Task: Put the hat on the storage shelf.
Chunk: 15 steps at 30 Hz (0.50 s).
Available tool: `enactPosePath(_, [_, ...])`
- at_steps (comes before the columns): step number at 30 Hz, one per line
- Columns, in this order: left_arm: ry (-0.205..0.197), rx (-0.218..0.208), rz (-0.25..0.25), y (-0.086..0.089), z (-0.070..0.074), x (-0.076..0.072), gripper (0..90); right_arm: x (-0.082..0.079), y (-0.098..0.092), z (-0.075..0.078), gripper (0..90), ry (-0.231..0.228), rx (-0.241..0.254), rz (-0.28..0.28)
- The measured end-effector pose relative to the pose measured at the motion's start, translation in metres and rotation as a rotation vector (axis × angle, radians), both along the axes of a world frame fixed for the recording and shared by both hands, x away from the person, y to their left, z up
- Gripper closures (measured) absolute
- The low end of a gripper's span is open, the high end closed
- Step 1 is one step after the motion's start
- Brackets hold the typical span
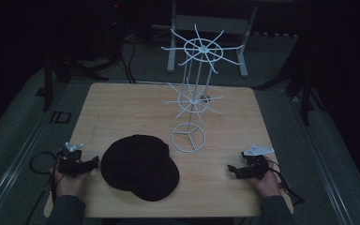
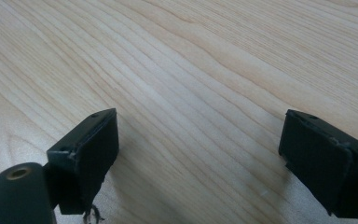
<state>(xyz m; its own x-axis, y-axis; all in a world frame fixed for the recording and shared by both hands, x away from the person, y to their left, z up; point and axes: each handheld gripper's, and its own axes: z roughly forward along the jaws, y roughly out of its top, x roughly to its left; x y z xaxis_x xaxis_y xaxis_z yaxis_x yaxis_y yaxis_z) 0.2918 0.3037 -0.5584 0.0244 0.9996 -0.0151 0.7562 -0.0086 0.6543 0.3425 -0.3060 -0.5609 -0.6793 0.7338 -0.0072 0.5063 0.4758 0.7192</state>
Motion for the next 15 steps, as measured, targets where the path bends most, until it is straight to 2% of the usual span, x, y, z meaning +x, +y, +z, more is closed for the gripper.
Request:
enactPosePath(4, [0.005,-0.016,0.010,0.002,0.002,-0.002,36.0,0.000,0.000,0.000,12.2,0.000,0.000,-0.002])
enactPosePath(7, [0.011,-0.056,0.004,0.004,0.005,-0.004,39.3,0.000,0.000,0.000,12.3,-0.001,0.000,-0.004])
enactPosePath(10, [0.012,-0.069,0.002,0.003,0.010,-0.005,39.3,0.000,0.000,0.000,12.9,-0.002,0.000,-0.005])
enactPosePath(15, [-0.022,-0.090,-0.026,0.000,0.025,-0.011,39.3,0.000,-0.001,0.000,13.5,-0.004,0.002,-0.010])
